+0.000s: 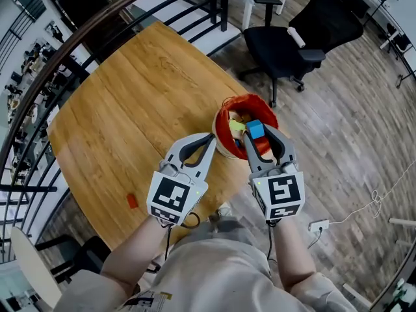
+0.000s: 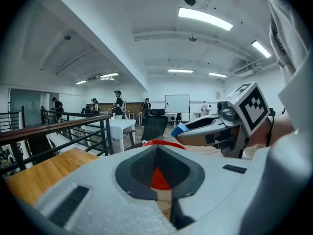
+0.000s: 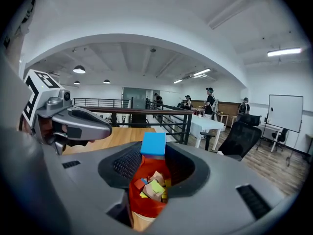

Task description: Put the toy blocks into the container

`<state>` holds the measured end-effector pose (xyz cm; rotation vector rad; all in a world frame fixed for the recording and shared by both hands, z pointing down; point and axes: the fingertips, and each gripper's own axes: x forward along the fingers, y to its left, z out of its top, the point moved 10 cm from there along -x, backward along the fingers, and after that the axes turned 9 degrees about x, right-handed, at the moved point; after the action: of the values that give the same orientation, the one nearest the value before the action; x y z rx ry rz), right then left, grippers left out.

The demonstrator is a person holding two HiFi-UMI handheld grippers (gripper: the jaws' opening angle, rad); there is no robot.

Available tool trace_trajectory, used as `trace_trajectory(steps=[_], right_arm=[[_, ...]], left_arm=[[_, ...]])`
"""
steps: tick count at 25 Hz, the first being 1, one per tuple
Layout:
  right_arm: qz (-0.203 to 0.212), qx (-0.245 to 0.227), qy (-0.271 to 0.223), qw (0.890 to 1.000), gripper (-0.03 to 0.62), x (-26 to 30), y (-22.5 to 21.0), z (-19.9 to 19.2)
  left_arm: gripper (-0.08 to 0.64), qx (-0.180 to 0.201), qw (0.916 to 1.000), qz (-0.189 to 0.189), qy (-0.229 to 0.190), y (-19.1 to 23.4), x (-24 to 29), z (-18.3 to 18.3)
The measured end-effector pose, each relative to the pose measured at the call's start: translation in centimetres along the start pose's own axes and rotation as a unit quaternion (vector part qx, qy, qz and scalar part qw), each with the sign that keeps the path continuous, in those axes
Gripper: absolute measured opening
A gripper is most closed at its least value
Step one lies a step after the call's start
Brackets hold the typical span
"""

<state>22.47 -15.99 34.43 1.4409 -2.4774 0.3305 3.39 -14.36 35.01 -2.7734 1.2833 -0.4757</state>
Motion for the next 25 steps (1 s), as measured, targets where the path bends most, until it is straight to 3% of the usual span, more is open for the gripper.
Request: trace_trajectory(steps=[11, 22, 25], right_arm=[[-0.011, 0.008, 0.072, 0.997, 0.155, 3.5, -1.4, -3.7], [-0.015, -0.010, 0.167, 0.986, 0.155, 4.9, -2.1, -5.9], [-0.015, -0.007, 0.186, 0.982, 0.155, 5.1, -2.2, -6.2]], left_arm=[[0.012, -0.026, 0.9980, -0.032, 0.048, -0.2, 2.6, -3.7], [0.012, -0.046, 0.9966, -0.038, 0.057, -0.6, 3.1, -5.1], [0.012, -0.037, 0.9972, -0.034, 0.055, -0.6, 3.0, -5.0]])
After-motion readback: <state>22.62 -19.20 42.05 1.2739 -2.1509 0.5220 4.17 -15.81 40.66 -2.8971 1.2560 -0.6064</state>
